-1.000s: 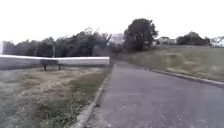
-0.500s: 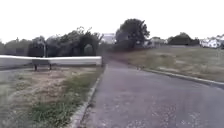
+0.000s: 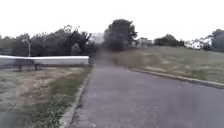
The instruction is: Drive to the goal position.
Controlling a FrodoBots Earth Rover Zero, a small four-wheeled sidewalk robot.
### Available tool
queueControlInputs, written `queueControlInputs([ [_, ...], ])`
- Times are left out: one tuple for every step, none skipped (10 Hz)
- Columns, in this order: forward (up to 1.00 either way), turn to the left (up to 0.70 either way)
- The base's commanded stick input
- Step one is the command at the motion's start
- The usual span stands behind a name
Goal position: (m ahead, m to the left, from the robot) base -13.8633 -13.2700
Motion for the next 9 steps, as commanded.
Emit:
queueControlInputs([
  [0.0,-0.7],
  [0.0,-0.7],
  [0.0,-0.7],
  [0.0,-0.7],
  [0.0,-0.7],
  [0.0,-0.7],
  [0.0,-0.7],
  [0.0,-0.7],
  [0.0,-0.7],
])
